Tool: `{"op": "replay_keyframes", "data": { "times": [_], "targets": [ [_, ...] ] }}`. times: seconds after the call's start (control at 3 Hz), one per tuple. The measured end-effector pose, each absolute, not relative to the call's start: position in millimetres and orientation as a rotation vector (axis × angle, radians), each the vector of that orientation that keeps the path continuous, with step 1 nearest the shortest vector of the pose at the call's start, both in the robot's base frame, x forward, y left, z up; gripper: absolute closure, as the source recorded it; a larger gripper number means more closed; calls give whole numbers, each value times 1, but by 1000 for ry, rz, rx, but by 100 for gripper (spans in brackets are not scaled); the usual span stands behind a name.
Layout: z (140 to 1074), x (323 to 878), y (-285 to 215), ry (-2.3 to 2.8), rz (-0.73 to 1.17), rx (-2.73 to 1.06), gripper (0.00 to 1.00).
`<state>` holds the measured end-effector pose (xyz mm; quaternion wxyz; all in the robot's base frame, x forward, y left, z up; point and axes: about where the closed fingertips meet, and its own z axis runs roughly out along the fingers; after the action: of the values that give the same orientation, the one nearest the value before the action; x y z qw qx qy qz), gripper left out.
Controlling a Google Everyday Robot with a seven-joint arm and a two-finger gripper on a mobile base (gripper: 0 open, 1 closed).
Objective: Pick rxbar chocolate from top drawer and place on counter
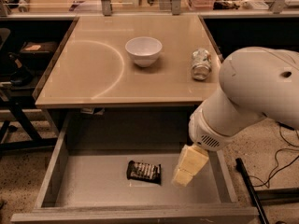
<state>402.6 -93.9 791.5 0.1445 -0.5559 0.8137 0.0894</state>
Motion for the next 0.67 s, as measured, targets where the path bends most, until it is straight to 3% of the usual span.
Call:
{"op": "replay_keyframes", "data": {
  "times": [0.67],
  "targets": [
    [739, 404, -49, 2239, 356, -1650, 0]
  ]
}}
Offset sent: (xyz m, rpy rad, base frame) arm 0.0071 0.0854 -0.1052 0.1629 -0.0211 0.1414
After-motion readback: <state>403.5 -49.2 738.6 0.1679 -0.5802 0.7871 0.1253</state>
